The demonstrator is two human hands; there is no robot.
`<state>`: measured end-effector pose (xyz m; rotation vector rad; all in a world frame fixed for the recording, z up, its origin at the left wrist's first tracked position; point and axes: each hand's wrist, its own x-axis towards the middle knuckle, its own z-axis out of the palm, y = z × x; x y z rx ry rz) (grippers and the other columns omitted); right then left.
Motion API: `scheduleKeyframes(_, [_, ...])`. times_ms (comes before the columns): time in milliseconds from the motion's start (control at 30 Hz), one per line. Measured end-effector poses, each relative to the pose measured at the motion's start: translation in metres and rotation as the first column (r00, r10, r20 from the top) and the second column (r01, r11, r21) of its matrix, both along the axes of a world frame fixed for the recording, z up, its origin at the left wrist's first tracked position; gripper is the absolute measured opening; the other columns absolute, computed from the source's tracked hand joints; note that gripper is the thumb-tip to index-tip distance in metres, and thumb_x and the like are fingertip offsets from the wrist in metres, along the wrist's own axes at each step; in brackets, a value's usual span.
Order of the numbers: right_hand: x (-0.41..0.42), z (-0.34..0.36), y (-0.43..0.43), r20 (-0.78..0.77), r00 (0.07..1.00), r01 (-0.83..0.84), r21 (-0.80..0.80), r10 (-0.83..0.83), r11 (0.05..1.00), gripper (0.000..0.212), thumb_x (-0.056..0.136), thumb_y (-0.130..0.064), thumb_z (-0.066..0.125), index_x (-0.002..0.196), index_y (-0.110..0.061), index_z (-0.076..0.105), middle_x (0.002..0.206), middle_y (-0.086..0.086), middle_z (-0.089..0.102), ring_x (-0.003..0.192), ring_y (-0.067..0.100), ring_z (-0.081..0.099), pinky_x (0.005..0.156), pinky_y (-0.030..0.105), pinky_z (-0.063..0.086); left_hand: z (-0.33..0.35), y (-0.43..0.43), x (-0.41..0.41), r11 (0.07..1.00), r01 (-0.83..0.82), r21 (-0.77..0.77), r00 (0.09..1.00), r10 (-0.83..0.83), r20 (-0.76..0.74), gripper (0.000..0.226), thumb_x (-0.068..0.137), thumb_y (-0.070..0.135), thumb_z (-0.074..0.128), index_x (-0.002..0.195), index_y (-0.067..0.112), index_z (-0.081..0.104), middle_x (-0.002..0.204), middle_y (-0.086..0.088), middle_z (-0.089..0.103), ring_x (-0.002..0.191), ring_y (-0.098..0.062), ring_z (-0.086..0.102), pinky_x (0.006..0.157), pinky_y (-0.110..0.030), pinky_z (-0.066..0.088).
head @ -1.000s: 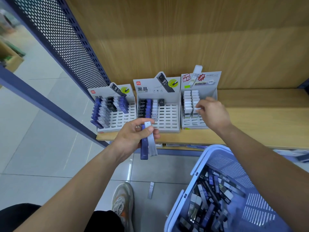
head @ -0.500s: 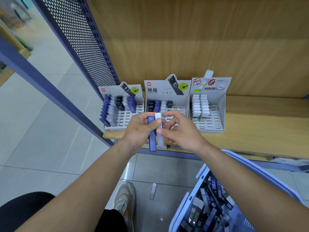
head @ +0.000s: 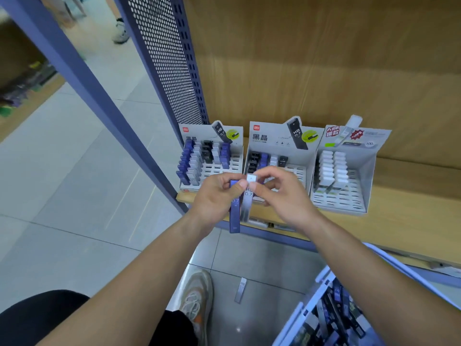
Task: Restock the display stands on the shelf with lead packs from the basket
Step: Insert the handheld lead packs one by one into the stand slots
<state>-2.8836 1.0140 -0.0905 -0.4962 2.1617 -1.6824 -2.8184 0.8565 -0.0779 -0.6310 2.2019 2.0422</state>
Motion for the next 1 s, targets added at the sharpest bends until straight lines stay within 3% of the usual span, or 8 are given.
scheduleKeyframes(133, [-0.020, -0.002, -0.023, 0.096, 0.994, 0.056, -0.065, -0.050, 0.996, 0.008, 0.092, -0.010, 0.068, 0.099, -0.011, 0.063, 0.085, 0.014, 0.065, 0.064, 0.019, 0.062, 0.064, 0.037, 0.056, -0.002, -0.028, 0.014, 0.989, -0.145, -0.026, 0.988, 0.146, 0.050, 0.015, 0.103, 0.010, 0.054, 0.108, 0.003, 0.067, 0.100, -0.013, 0.075, 0.076, -0.015, 0.073, 0.063, -0.019, 0.058])
scheduleKeyframes(233, [-0.049, -0.011, -0.047, -0.060, 0.998, 0.021, 0.005, -0.020, 1.000, 0.017, 0.092, -0.012, 0.067, 0.103, -0.023, 0.061, 0.080, 0.007, 0.063, 0.071, 0.030, 0.067, 0.073, 0.044, 0.056, -0.008, -0.048, 0.029, 0.969, -0.233, -0.083, 0.969, 0.238, 0.067, 0.018, 0.105, 0.016, 0.052, 0.105, 0.008, 0.068, 0.085, -0.011, 0.073, 0.064, -0.021, 0.064, 0.053, -0.020, 0.052])
scheduleKeyframes(333, [-0.078, -0.024, -0.079, -0.223, 0.972, -0.039, 0.132, 0.068, 0.990, 0.021, 0.094, -0.015, 0.063, 0.111, -0.028, 0.064, 0.083, 0.006, 0.059, 0.076, 0.027, 0.067, 0.071, 0.036, 0.054, -0.018, -0.065, 0.040, 0.952, -0.263, -0.156, 0.957, 0.278, 0.082, 0.022, 0.107, 0.018, 0.046, 0.106, 0.014, 0.068, 0.070, -0.004, 0.067, 0.051, -0.013, 0.050, 0.051, -0.021, 0.045])
scheduleKeyframes(433, [-0.099, -0.040, -0.107, -0.331, 0.935, -0.039, 0.254, 0.125, 0.966, 0.018, 0.096, -0.018, 0.062, 0.113, -0.022, 0.066, 0.089, -0.005, 0.062, 0.074, 0.010, 0.062, 0.064, 0.021, 0.050, -0.024, -0.077, 0.045, 0.952, -0.256, -0.169, 0.953, 0.278, 0.121, 0.024, 0.108, 0.012, 0.039, 0.117, 0.013, 0.062, 0.068, 0.006, 0.066, 0.051, -0.011, 0.046, 0.057, -0.024, 0.044])
scheduleKeyframes(600, [-0.116, -0.057, -0.127, -0.433, 0.876, -0.046, 0.363, 0.212, 0.931, 0.014, 0.095, -0.019, 0.065, 0.109, -0.018, 0.069, 0.098, -0.005, 0.065, 0.082, 0.010, 0.062, 0.068, 0.017, 0.048, -0.018, -0.081, 0.047, 0.979, -0.191, -0.076, 0.955, 0.203, 0.217, 0.035, 0.106, 0.002, 0.038, 0.133, 0.021, 0.050, 0.096, 0.003, 0.074, 0.067, -0.007, 0.062, 0.077, -0.031, 0.056])
scheduleKeyframes(700, [-0.118, -0.060, -0.129, -0.498, 0.828, -0.040, 0.408, 0.259, 0.912, 0.012, 0.092, -0.014, 0.067, 0.103, -0.015, 0.072, 0.095, 0.000, 0.066, 0.080, 0.015, 0.061, 0.070, 0.025, 0.049, -0.013, -0.079, 0.047, 0.980, -0.198, 0.012, 0.959, 0.191, 0.209, 0.032, 0.107, 0.005, 0.039, 0.132, 0.022, 0.050, 0.106, 0.003, 0.076, 0.080, -0.018, 0.073, 0.090, -0.043, 0.058])
scheduleKeyframes(800, [-0.120, -0.059, -0.127, -0.510, 0.813, -0.057, 0.409, 0.280, 0.911, 0.015, 0.091, -0.014, 0.069, 0.105, -0.015, 0.074, 0.093, -0.002, 0.065, 0.079, 0.015, 0.060, 0.073, 0.026, 0.049, -0.011, -0.079, 0.045, 0.971, -0.235, 0.053, 0.948, 0.217, 0.232, 0.023, 0.107, 0.007, 0.042, 0.124, 0.019, 0.053, 0.110, 0.006, 0.076, 0.092, -0.029, 0.075, 0.089, -0.047, 0.059])
scheduleKeyframes(1000, [-0.126, -0.058, -0.123, -0.487, 0.809, -0.092, 0.447, 0.329, 0.890, 0.015, 0.091, -0.014, 0.071, 0.105, -0.015, 0.075, 0.095, 0.000, 0.066, 0.079, 0.012, 0.060, 0.072, 0.021, 0.047, -0.014, -0.078, 0.041, 0.954, -0.286, 0.091, 0.939, 0.259, 0.227, 0.018, 0.105, 0.007, 0.049, 0.123, 0.007, 0.051, 0.106, -0.001, 0.077, 0.089, -0.021, 0.077, 0.082, -0.036, 0.062])
